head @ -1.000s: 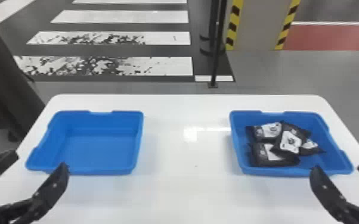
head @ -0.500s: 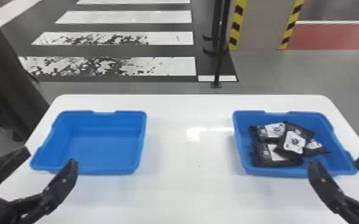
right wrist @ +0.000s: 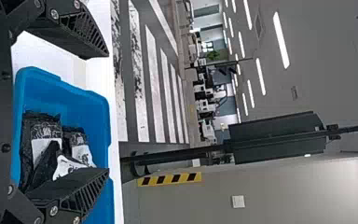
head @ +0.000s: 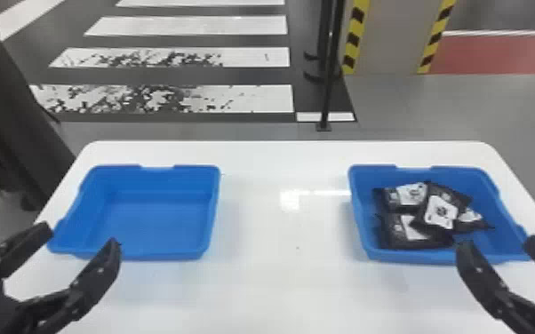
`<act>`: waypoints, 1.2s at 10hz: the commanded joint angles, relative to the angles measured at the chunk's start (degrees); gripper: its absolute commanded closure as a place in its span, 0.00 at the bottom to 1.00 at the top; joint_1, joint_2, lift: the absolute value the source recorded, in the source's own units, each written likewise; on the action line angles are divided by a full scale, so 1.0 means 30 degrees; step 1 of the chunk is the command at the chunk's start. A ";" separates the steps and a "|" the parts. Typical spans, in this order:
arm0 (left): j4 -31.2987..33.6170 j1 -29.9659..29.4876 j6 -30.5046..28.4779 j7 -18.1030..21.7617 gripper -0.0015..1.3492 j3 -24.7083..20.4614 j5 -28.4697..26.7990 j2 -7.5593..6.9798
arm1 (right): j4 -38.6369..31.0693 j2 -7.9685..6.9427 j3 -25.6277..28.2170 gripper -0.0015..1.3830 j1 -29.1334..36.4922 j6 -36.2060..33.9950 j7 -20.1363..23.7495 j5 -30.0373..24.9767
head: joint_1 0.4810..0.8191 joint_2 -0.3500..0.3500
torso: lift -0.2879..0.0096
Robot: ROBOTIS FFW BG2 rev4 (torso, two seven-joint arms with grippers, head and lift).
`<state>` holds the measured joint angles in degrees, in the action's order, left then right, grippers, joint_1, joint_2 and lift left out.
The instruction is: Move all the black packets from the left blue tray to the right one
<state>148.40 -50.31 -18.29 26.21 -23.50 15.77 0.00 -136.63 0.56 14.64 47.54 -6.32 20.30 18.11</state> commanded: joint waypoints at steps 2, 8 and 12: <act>-0.0131 0.0176 -0.0091 0.0051 0.10 0.0063 0.0036 0.0050 | 0.0052 0.0019 -0.0042 0.11 -0.0051 -0.0001 0.0000 0.0171 | 0.63 0.55 | 0.50; -0.0459 0.0270 -0.0231 0.0110 0.10 0.0139 0.0455 0.0050 | 0.0287 0.0106 -0.0118 0.11 -0.0144 -0.0001 0.0000 0.0590 | 0.63 0.55 | 0.50; -0.0647 0.0364 -0.0278 0.0168 0.10 0.0177 0.0608 0.0050 | 0.0427 0.0165 -0.0118 0.11 -0.0191 -0.0001 0.0029 0.0856 | 0.63 0.54 | 0.50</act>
<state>146.55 -49.24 -19.12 26.72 -22.96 17.52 0.00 -135.41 1.01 14.28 46.98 -6.32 20.39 20.55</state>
